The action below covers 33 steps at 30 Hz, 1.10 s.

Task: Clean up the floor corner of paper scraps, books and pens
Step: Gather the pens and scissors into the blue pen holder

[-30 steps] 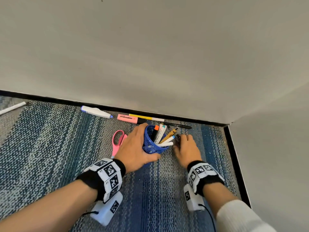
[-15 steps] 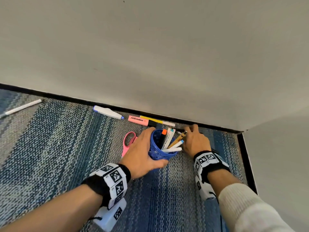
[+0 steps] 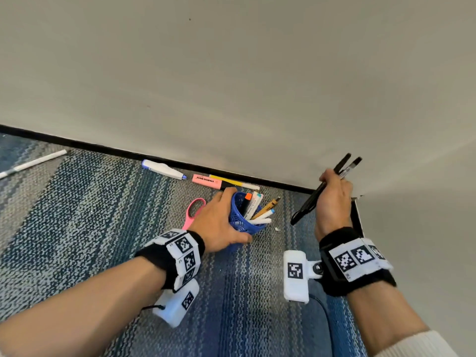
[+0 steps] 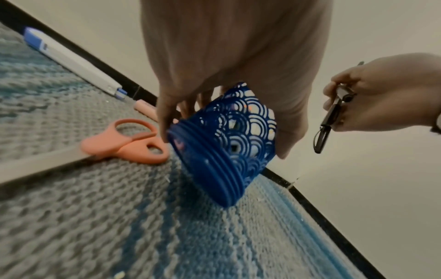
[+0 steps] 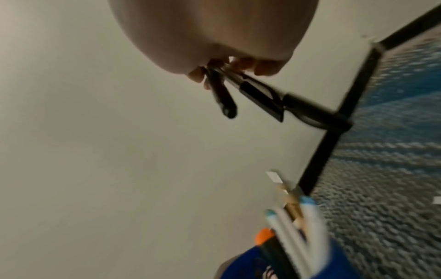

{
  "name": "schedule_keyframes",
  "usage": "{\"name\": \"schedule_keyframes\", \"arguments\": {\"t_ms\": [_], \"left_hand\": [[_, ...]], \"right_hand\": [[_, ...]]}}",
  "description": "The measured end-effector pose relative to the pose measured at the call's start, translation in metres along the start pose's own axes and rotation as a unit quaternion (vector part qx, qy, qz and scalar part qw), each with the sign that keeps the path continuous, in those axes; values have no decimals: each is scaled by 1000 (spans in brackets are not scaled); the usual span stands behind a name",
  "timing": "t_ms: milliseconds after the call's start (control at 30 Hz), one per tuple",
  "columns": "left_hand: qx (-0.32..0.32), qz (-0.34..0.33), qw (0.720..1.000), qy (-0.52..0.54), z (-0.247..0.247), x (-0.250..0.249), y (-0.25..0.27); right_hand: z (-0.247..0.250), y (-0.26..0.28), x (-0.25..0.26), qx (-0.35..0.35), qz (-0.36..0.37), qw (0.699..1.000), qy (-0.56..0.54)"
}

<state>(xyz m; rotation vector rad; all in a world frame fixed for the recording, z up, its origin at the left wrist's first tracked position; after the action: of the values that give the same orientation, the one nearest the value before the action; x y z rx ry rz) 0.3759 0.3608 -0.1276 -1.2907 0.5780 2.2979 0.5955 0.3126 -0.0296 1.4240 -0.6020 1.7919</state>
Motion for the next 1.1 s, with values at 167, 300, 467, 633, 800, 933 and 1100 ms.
{"name": "schedule_keyframes", "arguments": {"t_ms": [167,300,467,633,800,933,1100], "left_hand": [[-26,23,994,-107,19,-9,14],[-62,-3,988,-138,49,-22,36],[-95,34,990,-94,96,0,71],[-138,97,983,-73,144,41,113],[-160,136,972,-101,172,77,134],[-181,125,971,-93,174,88,128],[-173,103,976,-79,163,82,109]], "right_hand": [[-28,39,16,89,43,995,22],[-71,87,-2,220,40,973,62],[-102,114,17,263,148,942,147],[-99,62,20,118,171,949,238],[-142,35,-64,258,157,824,479],[-156,30,-91,275,177,762,558],[-154,27,-95,244,193,755,578]]}}
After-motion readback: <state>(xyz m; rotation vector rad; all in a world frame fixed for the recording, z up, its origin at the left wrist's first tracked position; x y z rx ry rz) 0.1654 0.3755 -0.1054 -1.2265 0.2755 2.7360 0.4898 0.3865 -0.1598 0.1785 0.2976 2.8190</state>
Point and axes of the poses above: each hand's wrist, its own y-axis away from the middle knuckle, its own z-axis out of the back of the hand, x = y × z, the point moved 9 cm from there along -y, towards the middle knuckle
